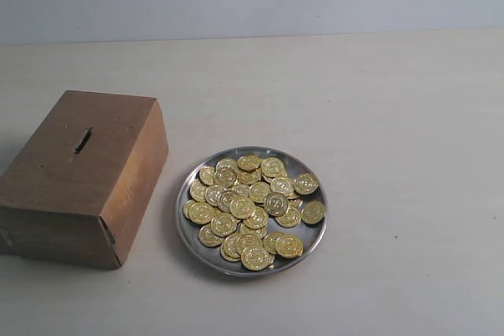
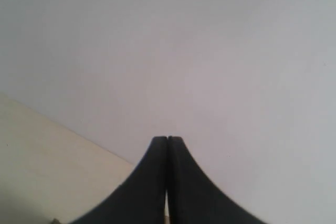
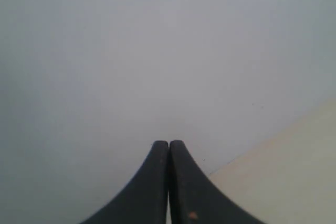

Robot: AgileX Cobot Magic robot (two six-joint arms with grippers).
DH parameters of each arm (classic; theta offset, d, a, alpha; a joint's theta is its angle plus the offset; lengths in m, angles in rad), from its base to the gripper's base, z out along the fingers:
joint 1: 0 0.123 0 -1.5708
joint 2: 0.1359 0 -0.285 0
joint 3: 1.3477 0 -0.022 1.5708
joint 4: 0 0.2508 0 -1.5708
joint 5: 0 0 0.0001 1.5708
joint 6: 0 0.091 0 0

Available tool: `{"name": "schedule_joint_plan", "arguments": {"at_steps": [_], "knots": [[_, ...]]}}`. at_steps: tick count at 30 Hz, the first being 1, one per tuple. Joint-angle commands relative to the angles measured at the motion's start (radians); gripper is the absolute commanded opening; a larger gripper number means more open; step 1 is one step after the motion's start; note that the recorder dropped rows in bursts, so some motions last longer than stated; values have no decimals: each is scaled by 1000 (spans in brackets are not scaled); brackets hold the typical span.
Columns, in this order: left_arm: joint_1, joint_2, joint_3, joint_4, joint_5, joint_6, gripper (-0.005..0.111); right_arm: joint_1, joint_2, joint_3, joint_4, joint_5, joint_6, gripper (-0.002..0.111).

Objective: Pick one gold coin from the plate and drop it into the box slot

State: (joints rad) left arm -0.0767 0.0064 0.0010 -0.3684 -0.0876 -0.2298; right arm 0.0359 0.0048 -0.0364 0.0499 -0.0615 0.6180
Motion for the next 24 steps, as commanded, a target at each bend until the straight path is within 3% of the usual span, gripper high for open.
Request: {"name": "schedule_joint_plan", "arguments": {"at_steps": [1, 6, 12, 17, 24], "knots": [[-29, -6, -22, -6, 109, -13, 0, 61, -5, -217, -50, 204, -119, 0], [-124, 67, -156, -3, 231, 124, 0, 137, 192, -515, -50, 413, -384, 0], [-249, 296, -379, -1, 416, 664, 0, 209, 565, -790, 197, 694, -829, 0], [-264, 478, -414, -5, 446, 872, 0, 270, 902, -921, 375, 852, -1049, 0], [-264, 620, -409, -16, 434, 932, 0, 464, 1312, -1015, 327, 852, -1060, 0]]}}
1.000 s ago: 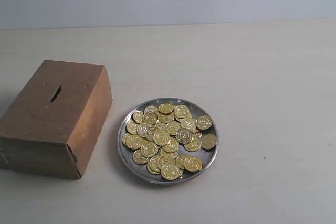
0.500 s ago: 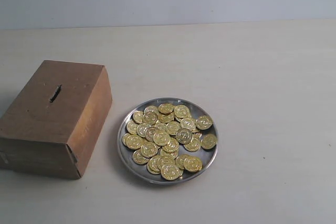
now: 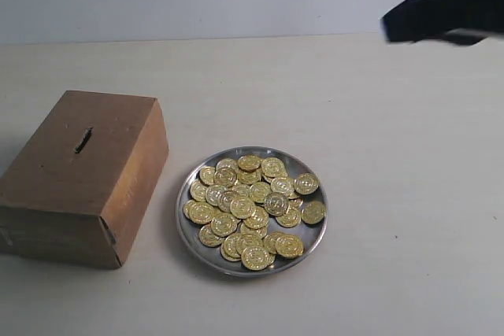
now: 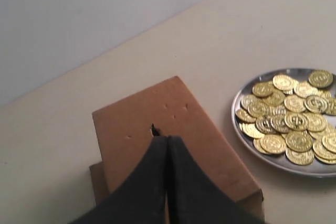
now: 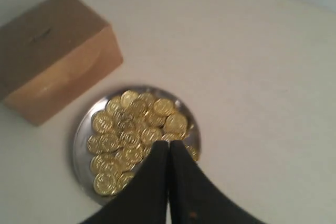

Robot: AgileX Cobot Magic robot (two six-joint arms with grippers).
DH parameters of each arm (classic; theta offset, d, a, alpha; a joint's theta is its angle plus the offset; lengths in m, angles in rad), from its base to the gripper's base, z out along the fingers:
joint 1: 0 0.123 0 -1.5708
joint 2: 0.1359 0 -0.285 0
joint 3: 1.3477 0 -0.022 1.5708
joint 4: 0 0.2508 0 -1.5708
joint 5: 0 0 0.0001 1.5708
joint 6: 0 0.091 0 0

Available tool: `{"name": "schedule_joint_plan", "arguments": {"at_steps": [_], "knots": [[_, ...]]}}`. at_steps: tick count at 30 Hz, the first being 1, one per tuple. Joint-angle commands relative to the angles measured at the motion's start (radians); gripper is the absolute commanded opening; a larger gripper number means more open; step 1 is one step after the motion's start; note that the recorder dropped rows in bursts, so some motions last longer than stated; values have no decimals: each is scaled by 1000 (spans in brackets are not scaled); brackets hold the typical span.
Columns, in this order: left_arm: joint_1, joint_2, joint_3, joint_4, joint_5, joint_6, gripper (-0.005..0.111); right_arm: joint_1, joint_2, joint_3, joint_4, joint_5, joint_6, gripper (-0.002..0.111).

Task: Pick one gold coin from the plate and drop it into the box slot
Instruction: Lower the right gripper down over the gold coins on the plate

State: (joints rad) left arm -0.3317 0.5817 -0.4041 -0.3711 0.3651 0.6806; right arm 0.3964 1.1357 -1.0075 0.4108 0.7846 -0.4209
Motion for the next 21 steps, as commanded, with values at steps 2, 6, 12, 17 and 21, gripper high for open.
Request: {"name": "schedule_joint_plan", "arguments": {"at_steps": [2, 6, 12, 17, 21], "knots": [[-9, 47, -4, -18, -29, 21, 0, 169, 289, -75, -98, -3, -21, 0], [-9, 47, -4, -18, -31, 21, 0, 259, 477, -153, -273, 4, -9, 0], [-9, 47, -4, -18, -31, 21, 0, 295, 693, -247, -435, 33, 96, 0], [-10, 47, -4, -40, -31, 21, 0, 295, 827, -286, -519, 35, 244, 1], [-10, 47, -4, -40, -31, 21, 0, 296, 895, -320, -523, 86, 247, 13]]}}
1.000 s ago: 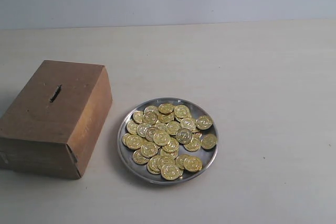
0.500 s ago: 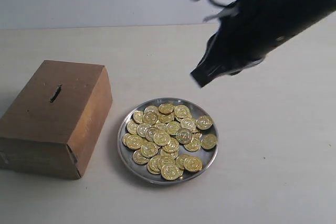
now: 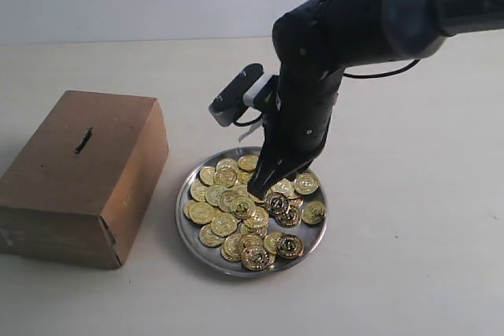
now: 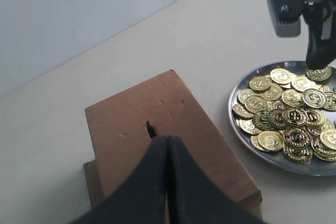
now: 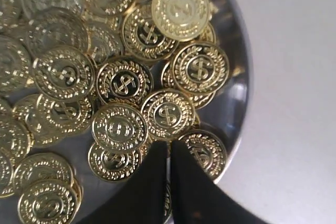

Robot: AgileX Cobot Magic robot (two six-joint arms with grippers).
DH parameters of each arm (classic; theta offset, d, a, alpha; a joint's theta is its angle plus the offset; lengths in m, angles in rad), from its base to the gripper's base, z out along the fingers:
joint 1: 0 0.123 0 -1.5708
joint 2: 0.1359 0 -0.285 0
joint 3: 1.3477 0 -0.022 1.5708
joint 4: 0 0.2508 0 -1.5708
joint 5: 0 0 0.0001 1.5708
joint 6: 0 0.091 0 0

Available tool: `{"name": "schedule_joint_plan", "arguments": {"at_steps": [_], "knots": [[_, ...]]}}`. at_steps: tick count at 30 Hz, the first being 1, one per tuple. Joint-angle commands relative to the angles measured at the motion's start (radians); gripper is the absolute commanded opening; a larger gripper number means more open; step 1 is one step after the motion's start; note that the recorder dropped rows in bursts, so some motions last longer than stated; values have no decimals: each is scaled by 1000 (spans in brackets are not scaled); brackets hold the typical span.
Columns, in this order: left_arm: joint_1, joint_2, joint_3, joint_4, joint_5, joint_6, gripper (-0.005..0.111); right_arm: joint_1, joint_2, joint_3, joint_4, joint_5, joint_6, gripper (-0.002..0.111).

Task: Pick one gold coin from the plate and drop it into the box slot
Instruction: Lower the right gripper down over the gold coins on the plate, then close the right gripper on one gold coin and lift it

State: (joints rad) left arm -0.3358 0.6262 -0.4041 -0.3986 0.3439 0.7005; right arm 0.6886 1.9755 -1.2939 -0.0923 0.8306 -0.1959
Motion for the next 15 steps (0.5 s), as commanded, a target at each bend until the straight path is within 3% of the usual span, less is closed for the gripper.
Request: {"name": "schedule_joint_plan", "arguments": {"at_steps": [1, 8, 15], "knots": [[-6, 2, -4, -12, -10, 1, 0, 8, 63, -38, -20, 48, 13, 18], [-6, 2, -4, -12, -10, 3, 0, 74, 63, -39, -14, 78, -117, 57], [-6, 2, -4, -12, -10, 3, 0, 124, 63, -39, -48, 80, -160, 59]]}}
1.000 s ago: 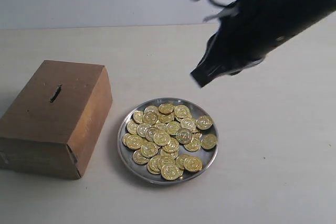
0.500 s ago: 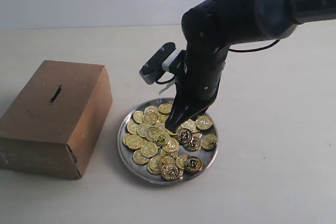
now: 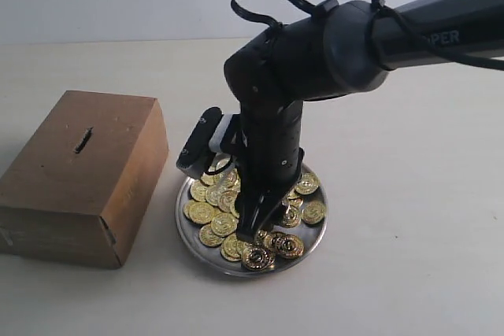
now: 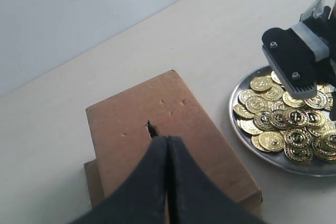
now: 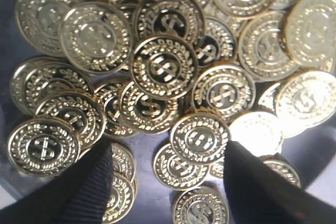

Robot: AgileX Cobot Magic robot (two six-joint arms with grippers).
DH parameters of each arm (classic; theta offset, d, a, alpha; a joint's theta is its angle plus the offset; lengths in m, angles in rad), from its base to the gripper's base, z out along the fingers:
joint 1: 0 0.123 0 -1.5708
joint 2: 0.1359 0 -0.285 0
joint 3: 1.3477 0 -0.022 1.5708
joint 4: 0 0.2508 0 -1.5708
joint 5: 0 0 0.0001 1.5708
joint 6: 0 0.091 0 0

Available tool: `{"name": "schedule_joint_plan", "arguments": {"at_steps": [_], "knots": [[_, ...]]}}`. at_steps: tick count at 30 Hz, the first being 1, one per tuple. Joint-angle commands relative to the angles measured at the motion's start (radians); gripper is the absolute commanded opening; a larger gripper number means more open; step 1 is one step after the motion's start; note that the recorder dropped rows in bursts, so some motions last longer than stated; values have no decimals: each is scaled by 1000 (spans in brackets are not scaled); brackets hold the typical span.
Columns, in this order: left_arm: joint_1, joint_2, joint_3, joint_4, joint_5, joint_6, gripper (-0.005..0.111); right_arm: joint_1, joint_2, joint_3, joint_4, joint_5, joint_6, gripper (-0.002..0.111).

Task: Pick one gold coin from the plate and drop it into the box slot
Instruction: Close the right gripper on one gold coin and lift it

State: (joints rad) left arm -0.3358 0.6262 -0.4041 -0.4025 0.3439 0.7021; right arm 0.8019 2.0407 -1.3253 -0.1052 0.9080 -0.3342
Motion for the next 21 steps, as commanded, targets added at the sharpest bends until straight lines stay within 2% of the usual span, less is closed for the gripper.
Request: {"name": "schedule_joint_plan", "arguments": {"at_steps": [1, 21], "knots": [[-6, 2, -4, -8, -10, 1, 0, 11, -2, -7, -45, 3, -22, 59], [-6, 2, -4, -8, -10, 1, 0, 9, 57, -7, -129, -20, 52, 59]]}}
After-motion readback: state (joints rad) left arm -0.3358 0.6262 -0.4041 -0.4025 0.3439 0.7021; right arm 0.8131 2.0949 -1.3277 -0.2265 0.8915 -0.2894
